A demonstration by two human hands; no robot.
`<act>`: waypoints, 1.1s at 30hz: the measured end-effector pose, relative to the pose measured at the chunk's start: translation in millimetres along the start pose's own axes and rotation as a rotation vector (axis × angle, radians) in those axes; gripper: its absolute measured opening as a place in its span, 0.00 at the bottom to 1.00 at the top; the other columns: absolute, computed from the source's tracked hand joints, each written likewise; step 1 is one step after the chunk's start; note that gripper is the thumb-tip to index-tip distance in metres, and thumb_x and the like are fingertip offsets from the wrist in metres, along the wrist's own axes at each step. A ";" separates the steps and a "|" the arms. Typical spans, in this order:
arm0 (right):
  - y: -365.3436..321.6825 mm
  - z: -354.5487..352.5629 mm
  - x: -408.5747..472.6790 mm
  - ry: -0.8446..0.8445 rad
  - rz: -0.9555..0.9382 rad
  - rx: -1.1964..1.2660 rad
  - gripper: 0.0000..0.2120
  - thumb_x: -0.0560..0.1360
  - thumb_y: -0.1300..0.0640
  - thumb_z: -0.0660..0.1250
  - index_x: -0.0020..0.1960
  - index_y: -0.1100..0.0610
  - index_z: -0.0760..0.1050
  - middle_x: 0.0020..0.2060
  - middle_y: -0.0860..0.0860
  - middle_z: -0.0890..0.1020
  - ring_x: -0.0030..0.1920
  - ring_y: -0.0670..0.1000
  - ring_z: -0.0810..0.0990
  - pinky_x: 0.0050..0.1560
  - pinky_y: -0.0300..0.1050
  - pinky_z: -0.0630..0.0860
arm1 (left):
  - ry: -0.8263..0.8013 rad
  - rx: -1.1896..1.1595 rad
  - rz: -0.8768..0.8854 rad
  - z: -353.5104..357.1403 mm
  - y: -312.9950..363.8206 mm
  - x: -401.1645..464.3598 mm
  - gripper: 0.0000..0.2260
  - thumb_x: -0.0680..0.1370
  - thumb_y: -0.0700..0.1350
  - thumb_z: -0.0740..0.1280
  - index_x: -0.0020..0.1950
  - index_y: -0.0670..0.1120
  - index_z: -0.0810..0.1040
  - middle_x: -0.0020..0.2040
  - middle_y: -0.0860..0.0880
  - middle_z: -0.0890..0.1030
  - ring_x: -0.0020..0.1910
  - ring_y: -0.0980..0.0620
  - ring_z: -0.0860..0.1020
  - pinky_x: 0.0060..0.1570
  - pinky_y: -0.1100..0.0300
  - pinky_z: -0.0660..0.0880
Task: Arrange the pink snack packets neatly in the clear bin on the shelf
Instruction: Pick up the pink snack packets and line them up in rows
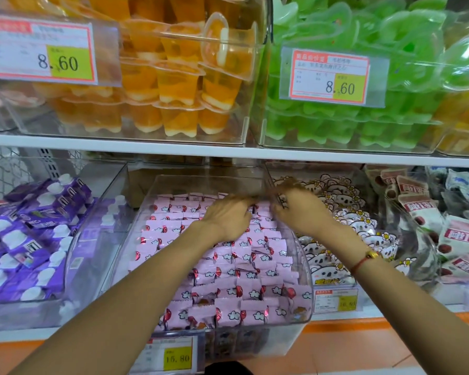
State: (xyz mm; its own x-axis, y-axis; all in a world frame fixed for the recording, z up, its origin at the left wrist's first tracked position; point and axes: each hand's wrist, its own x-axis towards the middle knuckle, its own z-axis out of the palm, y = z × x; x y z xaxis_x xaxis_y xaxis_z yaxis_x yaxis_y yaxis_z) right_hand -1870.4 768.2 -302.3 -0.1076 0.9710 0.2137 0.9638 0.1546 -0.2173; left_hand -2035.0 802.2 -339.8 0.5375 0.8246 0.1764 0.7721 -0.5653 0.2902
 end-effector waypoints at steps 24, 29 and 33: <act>-132.1 76.3 33.6 -0.137 -0.304 0.068 0.20 0.80 0.52 0.55 0.71 0.53 0.64 0.63 0.58 0.75 0.62 0.59 0.73 0.58 0.49 0.68 | 0.479 -0.255 -0.576 -57.8 -51.2 -152.4 0.21 0.78 0.44 0.62 0.71 0.51 0.67 0.66 0.48 0.73 0.57 0.44 0.77 0.54 0.52 0.70; -125.2 84.6 42.1 -0.276 -0.313 0.008 0.21 0.82 0.47 0.47 0.73 0.48 0.62 0.74 0.50 0.64 0.73 0.55 0.59 0.71 0.54 0.56 | 0.472 -0.525 -0.764 -47.7 -59.1 -151.1 0.14 0.79 0.47 0.59 0.63 0.51 0.76 0.58 0.42 0.80 0.55 0.40 0.77 0.58 0.47 0.72; -128.9 79.5 52.7 -0.257 -0.300 -0.010 0.18 0.81 0.47 0.50 0.62 0.50 0.73 0.62 0.56 0.76 0.62 0.58 0.73 0.59 0.51 0.68 | 0.475 -0.475 -0.754 -44.9 -52.7 -150.6 0.14 0.80 0.48 0.58 0.63 0.54 0.76 0.58 0.43 0.80 0.57 0.40 0.76 0.57 0.51 0.72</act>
State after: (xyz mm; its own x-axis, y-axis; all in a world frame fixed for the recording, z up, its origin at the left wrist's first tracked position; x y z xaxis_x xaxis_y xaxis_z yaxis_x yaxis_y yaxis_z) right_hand -2019.7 814.0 -338.8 -0.4412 0.8972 0.0206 0.8825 0.4380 -0.1716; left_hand -2171.9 708.7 -339.4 -0.3061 0.9446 0.1187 0.5844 0.0880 0.8067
